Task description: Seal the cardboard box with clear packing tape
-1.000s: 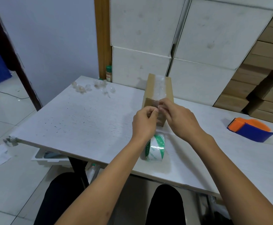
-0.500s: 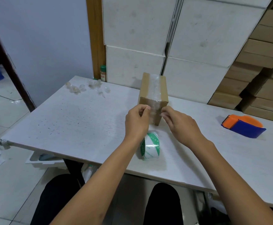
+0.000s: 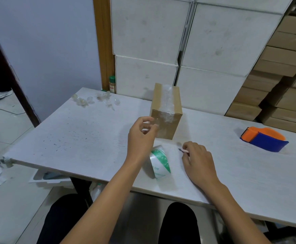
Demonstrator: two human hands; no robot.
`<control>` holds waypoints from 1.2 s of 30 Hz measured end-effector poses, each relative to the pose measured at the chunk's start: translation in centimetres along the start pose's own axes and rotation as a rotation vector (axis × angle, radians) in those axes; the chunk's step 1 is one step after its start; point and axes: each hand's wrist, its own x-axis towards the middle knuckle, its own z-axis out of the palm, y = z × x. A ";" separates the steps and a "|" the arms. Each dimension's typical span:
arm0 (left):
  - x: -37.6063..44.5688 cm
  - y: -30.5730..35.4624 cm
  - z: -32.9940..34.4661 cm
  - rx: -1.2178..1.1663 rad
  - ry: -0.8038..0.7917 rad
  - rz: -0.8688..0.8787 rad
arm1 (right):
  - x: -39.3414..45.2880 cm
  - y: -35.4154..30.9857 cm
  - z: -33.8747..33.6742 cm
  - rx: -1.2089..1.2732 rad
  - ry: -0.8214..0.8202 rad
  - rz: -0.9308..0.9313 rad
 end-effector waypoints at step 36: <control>1.5 -3.3 -18.0 0.727 -0.134 0.154 | -2.2 -12.8 2.1 0.273 -0.012 -0.397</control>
